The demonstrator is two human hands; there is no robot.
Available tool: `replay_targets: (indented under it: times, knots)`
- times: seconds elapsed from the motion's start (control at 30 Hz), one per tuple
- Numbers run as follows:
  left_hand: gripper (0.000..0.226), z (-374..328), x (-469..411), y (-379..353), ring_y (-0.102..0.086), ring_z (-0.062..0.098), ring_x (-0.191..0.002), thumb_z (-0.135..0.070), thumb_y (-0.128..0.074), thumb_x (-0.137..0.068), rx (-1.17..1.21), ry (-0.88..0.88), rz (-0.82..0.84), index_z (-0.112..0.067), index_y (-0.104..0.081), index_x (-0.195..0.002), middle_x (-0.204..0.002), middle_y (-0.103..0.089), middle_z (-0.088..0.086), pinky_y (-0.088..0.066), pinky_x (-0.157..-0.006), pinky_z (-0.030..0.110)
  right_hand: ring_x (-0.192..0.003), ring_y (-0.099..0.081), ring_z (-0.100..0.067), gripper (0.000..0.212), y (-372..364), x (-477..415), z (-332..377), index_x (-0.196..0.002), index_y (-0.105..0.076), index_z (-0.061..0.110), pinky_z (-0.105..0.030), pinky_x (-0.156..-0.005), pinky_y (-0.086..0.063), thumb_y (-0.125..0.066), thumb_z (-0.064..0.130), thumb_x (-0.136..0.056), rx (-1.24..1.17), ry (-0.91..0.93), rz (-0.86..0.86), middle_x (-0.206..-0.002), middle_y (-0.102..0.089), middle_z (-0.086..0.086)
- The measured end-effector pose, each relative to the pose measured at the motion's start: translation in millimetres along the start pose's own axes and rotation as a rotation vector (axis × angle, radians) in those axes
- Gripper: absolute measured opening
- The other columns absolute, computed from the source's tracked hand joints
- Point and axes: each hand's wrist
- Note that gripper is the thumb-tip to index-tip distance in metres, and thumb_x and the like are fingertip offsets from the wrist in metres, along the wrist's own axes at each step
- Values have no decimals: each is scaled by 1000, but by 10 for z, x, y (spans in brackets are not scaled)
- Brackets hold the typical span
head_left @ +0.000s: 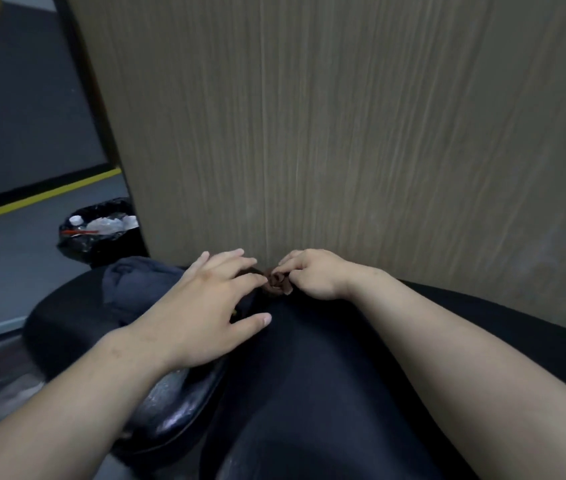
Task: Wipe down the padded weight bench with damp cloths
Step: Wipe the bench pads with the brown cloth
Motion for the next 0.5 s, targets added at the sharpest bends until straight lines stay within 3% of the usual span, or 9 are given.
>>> replay_targets:
  times: [0.13,0.27,0.4,0.5]
  knots:
    - [76,201,186,61,-14,8,-150,-74,-28,-81,37,30,-47,-32,-53,-140,-155,-37,-10,-12,-123,45,-112,-60,-22,35,-7,-24,114,-98,-75,19,-39,-103,-42,-44,35,-92,-141,-53,-57,-115,-69,-1]
    - [74,321,326,72,-14,5,-149,-73,-28,-83,76,48,-64,-33,-52,-140,-154,-37,-13,-11,-123,44,-103,-66,-4,24,-62,138,84,-80,-79,21,-32,-104,-44,-62,36,-87,-376,-17,-114,-105,-73,14]
    - [74,358,402,34,-15,5,-149,-73,-28,-83,71,53,-63,-35,-49,-142,-154,-38,-14,-6,-122,42,-109,-62,2,14,-170,242,161,-82,-81,21,-30,-107,-42,-69,25,-87,-285,14,-198,-116,-70,14]
    - [79,305,444,26,-9,5,-150,-77,-27,-81,41,62,-48,-35,-43,-146,-156,-34,-14,-2,-123,45,-122,-54,-1,17,-256,388,338,-99,-78,29,-28,-111,-33,-67,32,-88,-34,44,-278,-129,-65,11]
Point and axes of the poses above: each hand's wrist, its own x-axis away from the middle knuckle, its own y-axis out of the back of the hand, z = x × y
